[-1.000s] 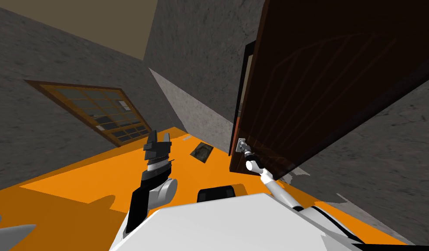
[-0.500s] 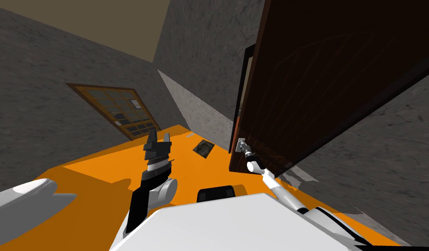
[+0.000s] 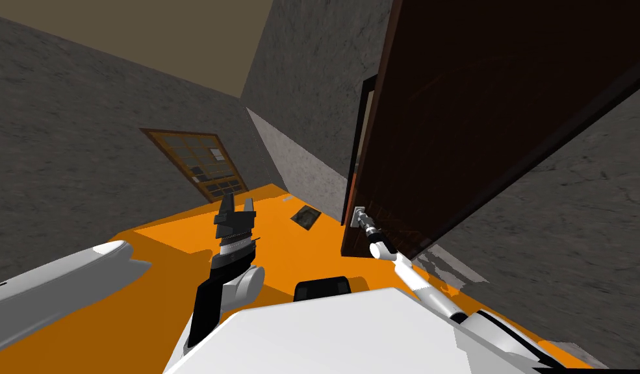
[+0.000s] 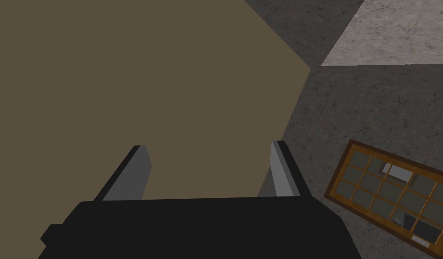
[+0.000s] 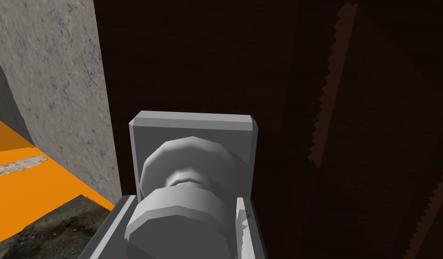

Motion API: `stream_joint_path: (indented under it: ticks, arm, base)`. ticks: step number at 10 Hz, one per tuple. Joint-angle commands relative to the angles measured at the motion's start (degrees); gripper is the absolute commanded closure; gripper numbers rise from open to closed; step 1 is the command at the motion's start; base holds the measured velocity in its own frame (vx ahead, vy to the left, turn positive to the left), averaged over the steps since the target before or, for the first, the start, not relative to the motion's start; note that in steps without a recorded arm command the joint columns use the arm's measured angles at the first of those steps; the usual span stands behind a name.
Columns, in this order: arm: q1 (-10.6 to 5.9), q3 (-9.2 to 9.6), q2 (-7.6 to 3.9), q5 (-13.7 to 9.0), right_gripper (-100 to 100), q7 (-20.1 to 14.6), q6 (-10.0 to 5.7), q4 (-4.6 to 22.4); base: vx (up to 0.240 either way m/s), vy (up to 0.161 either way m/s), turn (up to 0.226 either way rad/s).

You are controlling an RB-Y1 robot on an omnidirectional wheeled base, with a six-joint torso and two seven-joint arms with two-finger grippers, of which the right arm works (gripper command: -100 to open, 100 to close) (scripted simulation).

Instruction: Pull the door open

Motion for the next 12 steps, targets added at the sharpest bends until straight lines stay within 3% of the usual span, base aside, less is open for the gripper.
stream_joint_path:
  ticks: [1,2,3,9,10,11,12]
  arm:
    - [0.0,0.0,0.0,0.0,100,0.0,0.0,0.0]
    - [1.06,1.7,-1.42,0.26,100,-1.39,-0.61,-1.3]
    - [1.3,2.09,-1.79,0.32,100,-1.73,-0.79,-1.64]
    - [4.61,7.37,-6.9,1.17,100,-6.21,-3.18,-6.2]
    - [4.14,6.89,-6.33,1.1,100,-5.69,-2.84,-5.4]
    - [5.6,8.85,-8.23,1.95,100,-7.18,-4.64,-6.6]
    - [6.37,9.86,-9.42,2.43,100,-7.99,-5.75,-7.34]
  base:
    - [-0.092,-0.035,0.039]
    - [-0.163,-0.049,0.086]
    - [-0.211,-0.074,0.087]
    - [-0.2,-0.08,0.072]
    - [-0.095,-0.041,0.029]
    - [-0.028,-0.009,-0.083]
    - [-0.017,-0.008,-0.109]
